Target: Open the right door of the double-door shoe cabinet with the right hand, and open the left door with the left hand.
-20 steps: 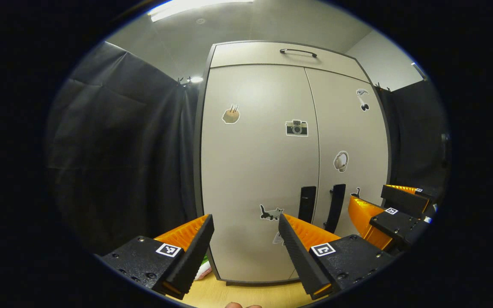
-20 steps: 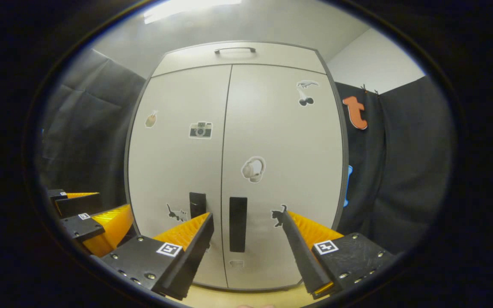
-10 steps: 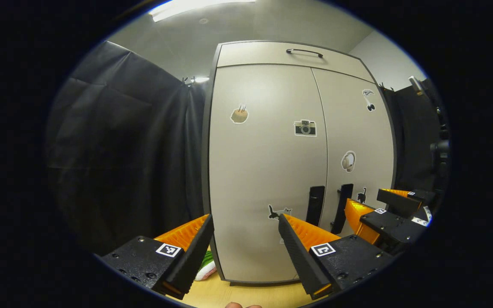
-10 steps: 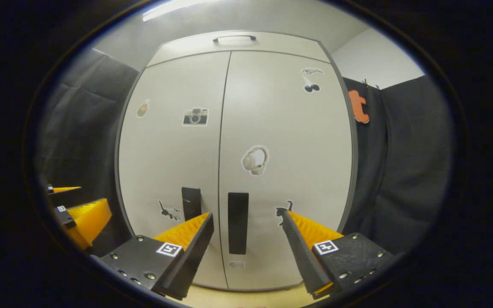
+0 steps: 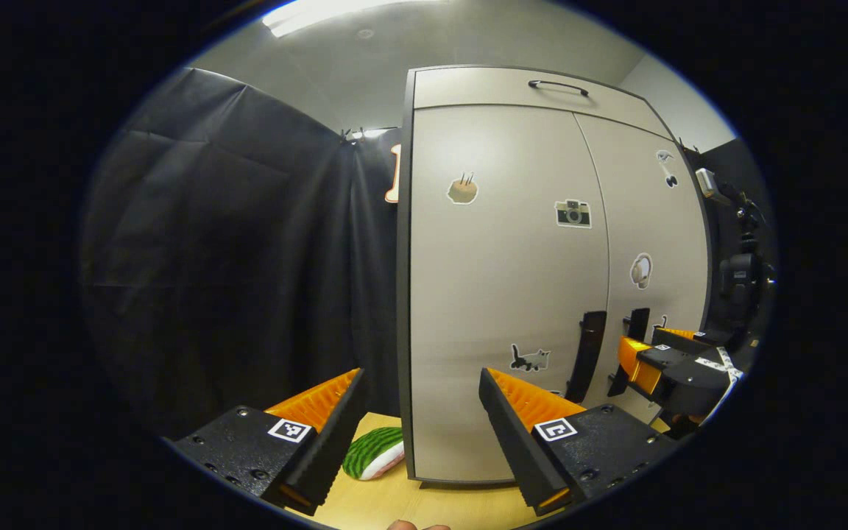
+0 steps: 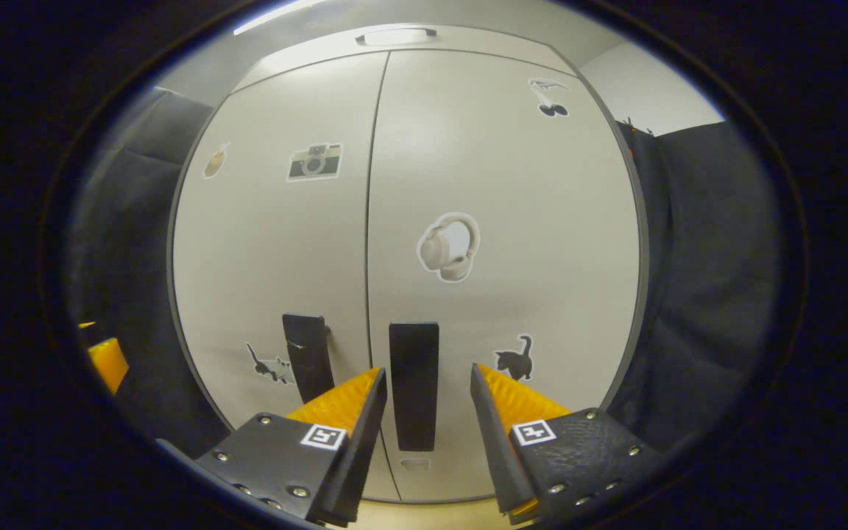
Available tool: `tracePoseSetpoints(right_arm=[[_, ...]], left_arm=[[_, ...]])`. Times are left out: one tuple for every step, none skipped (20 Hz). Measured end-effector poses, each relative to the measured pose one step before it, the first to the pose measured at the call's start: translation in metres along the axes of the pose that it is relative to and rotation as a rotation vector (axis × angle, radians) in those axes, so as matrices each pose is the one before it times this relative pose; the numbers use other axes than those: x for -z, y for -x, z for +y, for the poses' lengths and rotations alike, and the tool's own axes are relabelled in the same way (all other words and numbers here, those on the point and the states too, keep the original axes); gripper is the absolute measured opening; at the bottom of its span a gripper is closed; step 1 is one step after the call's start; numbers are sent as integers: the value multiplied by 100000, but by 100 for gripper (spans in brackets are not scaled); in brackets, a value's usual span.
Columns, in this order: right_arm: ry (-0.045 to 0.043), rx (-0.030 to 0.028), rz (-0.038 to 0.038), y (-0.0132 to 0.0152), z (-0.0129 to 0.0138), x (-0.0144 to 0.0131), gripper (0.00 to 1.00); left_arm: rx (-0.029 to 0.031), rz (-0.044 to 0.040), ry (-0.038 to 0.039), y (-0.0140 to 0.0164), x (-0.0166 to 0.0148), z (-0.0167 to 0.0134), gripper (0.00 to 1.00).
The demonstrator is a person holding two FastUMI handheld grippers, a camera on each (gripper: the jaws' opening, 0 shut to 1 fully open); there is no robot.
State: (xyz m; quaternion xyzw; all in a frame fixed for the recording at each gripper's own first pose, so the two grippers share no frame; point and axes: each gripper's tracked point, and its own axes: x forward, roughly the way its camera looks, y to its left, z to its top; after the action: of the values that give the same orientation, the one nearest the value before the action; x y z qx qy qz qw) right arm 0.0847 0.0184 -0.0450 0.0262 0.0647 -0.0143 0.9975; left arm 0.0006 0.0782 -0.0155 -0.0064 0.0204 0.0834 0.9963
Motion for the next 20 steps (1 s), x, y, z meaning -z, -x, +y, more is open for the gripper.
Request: tracePoseSetpoints(right_arm=[[-267,-423,538,-199,117,108,68],[-220,381,-97,-209,100,55,60],[412,-44,-148,-277,249,44,54],[765,426,726,-67,80,167,48],[463,-30,327,-151,158,131,48],[-260,329,211,560,123,126,48],[-786,1146,-1341,-1304,15,-139,49],[826,501,105,674,-15,68,31],[789,767,-477,-109,13,-197,27],[466,681,245,5,-15,167,27],[120,334,-200,-33,13,-60,27],[301,96,-80,-123,6,-22,31],[297,101,394,-294,26,30,27],[-249,460,666,-112,-40,57,27],[-585,511,978,-336,-14,75,27],[-770,489,1163,98,11,37,27],[464,11,-287,-107,8,40,27],[802,261,-433,259,17,-74,27],[688,626,494,-206,-183,17,31],[-2483,-190,-184,72,19,188,26]], left_arm=[[-682,486,194,6,153,196,94],[-638,563,84,-54,206,283,94],[-626,249,33,-54,154,281,95],[-523,470,-38,-24,122,190,94],[-428,335,36,18,131,214,94],[-234,295,238,-71,117,143,94],[-213,316,304,-9,153,134,94],[-304,212,255,-37,91,210,94],[-392,318,168,-31,108,203,95],[-307,333,133,33,71,172,95],[-372,231,325,10,169,232,95],[-122,191,540,-40,25,111,94],[30,204,518,102,82,90,94],[174,214,411,0,38,39,94],[84,344,263,-35,132,10,94],[81,466,171,84,125,7,94],[177,367,104,47,184,-50,93],[190,309,84,103,27,-15,95],[218,429,75,81,152,35,95],[305,447,77,159,125,16,95]])
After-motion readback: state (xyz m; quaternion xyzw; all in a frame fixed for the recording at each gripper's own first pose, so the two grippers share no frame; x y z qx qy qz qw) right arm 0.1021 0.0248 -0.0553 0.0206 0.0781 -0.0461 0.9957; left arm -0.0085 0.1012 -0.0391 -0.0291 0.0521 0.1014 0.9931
